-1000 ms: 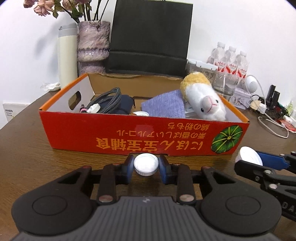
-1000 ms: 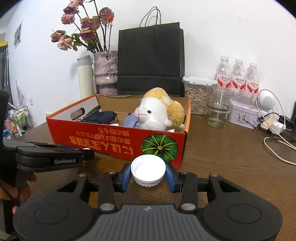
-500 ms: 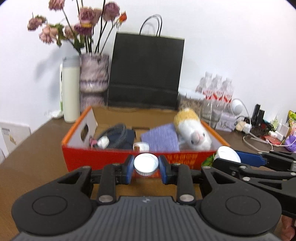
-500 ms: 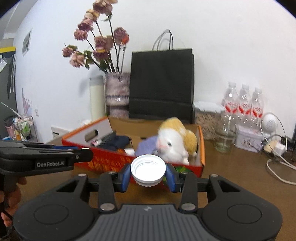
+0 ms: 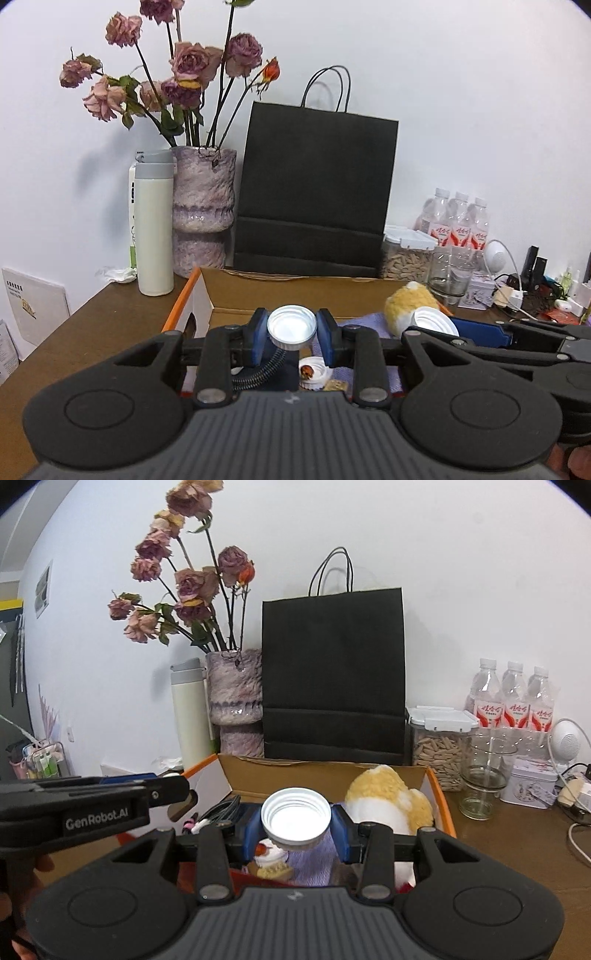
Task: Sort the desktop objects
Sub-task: 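Open both grippers to drop the white caps into the box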
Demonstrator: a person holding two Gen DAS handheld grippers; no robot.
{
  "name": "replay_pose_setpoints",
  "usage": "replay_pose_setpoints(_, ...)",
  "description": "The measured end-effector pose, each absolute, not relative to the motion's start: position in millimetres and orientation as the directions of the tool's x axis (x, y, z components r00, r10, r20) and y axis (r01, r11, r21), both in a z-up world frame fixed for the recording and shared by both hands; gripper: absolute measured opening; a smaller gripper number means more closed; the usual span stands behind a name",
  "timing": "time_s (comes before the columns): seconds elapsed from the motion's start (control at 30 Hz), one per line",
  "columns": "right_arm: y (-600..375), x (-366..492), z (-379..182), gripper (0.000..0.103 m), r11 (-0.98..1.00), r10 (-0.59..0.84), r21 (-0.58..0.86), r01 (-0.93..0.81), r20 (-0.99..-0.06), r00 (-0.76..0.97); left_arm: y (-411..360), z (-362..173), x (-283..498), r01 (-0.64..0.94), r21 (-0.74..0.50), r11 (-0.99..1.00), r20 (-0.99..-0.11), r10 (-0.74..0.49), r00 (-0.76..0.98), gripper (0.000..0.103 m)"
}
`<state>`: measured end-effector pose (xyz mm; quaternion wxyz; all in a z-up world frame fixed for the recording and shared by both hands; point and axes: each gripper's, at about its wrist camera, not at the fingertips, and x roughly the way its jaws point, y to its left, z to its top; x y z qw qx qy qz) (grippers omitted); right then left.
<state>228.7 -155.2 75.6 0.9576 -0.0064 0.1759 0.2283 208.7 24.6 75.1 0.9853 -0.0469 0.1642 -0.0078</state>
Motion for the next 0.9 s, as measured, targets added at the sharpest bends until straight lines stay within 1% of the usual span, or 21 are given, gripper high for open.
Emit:
replay_pose_setpoints(0.17, -141.7, 252.8, 66.5, 0.039, 0.894, 0.436, 0.065, -0.444, -0.36, 0.825, 30.1, 64.7, 232.6, -0.003, -0.075, 0.997, -0.35, -0.024, 0.937, 0.029)
replay_pose_setpoints(0.47, -124.4, 282.2, 55.6, 0.039, 0.887, 0.431, 0.012, -0.461, -0.381, 0.818, 35.8, 52.4, 267.0, -0.002, -0.03, 1.0, -0.372, -0.01, 0.928, 0.029)
replay_pose_setpoints(0.63, -120.7, 292.2, 51.7, 0.039, 0.884, 0.429, -0.005, -0.467, -0.387, 0.816, 36.3, 48.9, 277.4, 0.001, -0.009, 1.0, -0.373, -0.004, 0.928, 0.029)
replay_pose_setpoints(0.9, -116.9, 294.1, 41.4, 0.039, 0.879, 0.423, -0.025, -0.477, -0.422, 0.802, 35.1, 39.9, 281.8, -0.002, 0.014, 1.0, -0.4, 0.008, 0.916, 0.03)
